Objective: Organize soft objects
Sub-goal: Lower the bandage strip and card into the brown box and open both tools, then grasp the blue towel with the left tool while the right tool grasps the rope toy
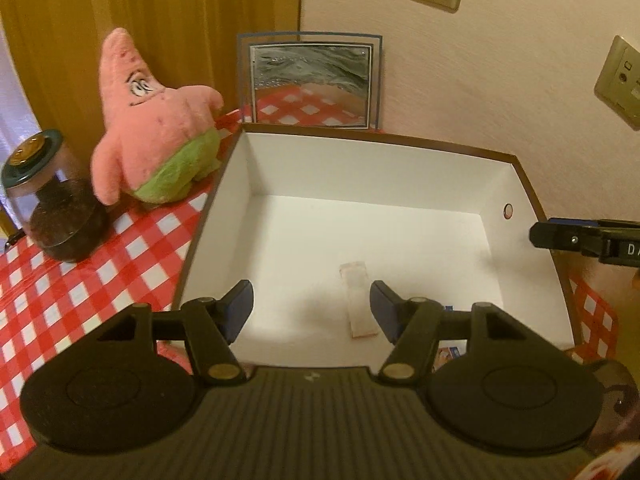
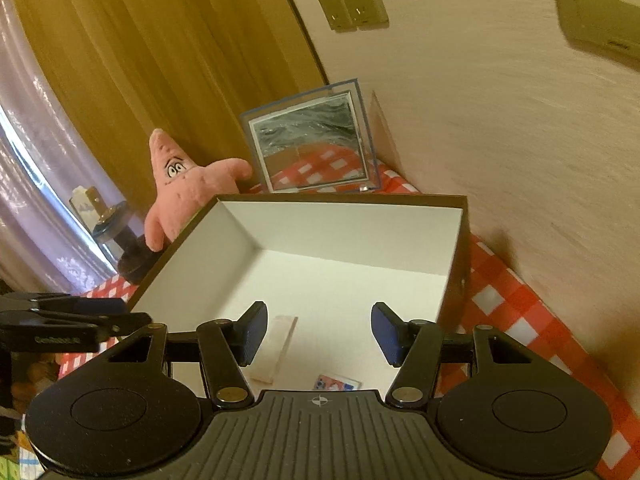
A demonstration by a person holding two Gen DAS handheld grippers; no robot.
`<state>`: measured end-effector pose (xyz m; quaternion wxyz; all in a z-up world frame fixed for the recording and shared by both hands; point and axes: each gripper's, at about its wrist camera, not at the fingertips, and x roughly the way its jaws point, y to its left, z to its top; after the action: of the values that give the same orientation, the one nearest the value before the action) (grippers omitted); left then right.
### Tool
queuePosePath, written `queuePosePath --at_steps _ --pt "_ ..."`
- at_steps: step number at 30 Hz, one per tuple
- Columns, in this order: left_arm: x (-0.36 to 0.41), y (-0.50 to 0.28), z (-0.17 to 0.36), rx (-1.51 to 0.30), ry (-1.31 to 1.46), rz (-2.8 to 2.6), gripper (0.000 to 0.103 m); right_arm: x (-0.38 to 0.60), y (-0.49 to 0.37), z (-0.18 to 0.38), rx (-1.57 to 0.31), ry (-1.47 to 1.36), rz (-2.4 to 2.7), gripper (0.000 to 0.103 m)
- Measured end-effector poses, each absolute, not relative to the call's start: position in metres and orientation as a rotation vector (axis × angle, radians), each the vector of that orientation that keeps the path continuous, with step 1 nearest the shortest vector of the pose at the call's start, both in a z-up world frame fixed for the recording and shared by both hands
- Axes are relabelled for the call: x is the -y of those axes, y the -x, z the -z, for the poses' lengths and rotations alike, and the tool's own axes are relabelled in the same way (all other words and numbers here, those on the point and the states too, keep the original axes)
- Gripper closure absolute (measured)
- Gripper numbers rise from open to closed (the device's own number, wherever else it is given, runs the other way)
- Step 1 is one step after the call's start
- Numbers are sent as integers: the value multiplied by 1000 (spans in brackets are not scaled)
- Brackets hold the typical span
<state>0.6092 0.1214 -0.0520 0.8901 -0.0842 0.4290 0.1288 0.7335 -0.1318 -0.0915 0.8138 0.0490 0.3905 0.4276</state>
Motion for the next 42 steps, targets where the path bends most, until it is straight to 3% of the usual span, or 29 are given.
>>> queuePosePath --at_steps 21,33,42 --pt "-102 -481 -2 -779 195 -355 41 210 -677 52 -725 -200 -832 45" --pt "-113 -400 2 -778 193 -373 41 247 -577 40 -715 -198 -757 45" --pt "-130 -342 11 -780 159 -340 41 223 -486 48 -762 -159 -780 45"
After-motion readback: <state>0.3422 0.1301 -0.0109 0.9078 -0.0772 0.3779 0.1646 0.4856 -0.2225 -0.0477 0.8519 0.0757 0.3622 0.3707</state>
